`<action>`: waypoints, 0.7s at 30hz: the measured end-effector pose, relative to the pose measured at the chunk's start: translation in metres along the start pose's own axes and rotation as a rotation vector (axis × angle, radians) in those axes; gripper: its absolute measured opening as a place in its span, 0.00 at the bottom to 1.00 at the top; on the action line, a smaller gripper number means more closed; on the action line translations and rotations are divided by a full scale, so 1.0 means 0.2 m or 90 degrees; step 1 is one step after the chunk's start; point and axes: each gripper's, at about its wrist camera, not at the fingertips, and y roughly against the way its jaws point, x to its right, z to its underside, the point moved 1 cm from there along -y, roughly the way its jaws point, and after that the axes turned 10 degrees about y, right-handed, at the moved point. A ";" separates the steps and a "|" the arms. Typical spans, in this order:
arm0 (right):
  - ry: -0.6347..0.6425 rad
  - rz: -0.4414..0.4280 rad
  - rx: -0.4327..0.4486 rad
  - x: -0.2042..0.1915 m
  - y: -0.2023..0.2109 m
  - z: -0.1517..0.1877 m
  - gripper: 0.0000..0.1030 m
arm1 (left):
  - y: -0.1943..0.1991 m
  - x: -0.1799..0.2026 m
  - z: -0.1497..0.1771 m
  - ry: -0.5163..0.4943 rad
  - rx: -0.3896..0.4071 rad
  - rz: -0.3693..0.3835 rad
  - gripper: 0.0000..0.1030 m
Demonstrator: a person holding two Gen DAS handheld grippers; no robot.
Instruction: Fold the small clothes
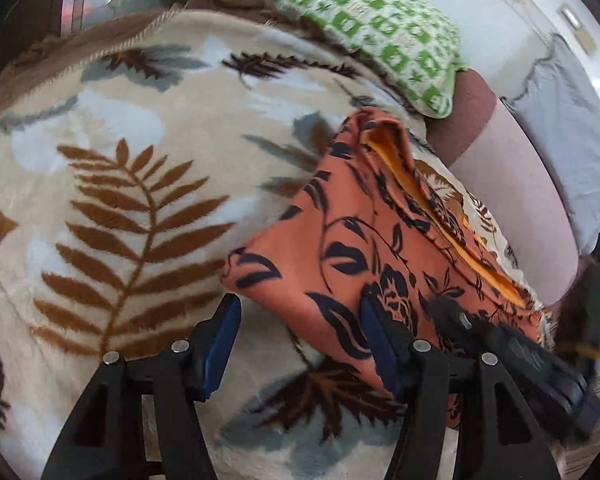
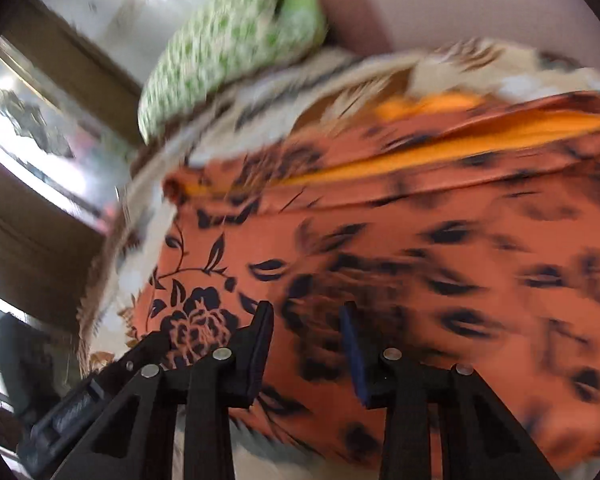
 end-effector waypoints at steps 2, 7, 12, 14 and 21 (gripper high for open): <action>0.024 0.034 0.005 -0.05 -0.09 -0.09 0.36 | -0.02 -0.02 -0.04 0.014 -0.020 0.002 0.61; -0.005 0.089 0.012 0.01 -0.29 -0.45 0.36 | -0.04 -0.03 -0.08 0.002 -0.054 0.014 0.61; -0.114 0.094 0.123 0.13 -0.29 -0.72 0.37 | -0.06 -0.04 -0.14 0.004 -0.067 0.025 0.61; -0.126 0.086 0.159 0.12 -0.23 -0.75 0.37 | -0.05 -0.04 -0.15 0.000 -0.059 0.018 0.61; -0.031 0.117 0.122 0.01 -0.07 -0.50 0.37 | -0.05 -0.02 -0.15 -0.024 -0.037 -0.009 0.61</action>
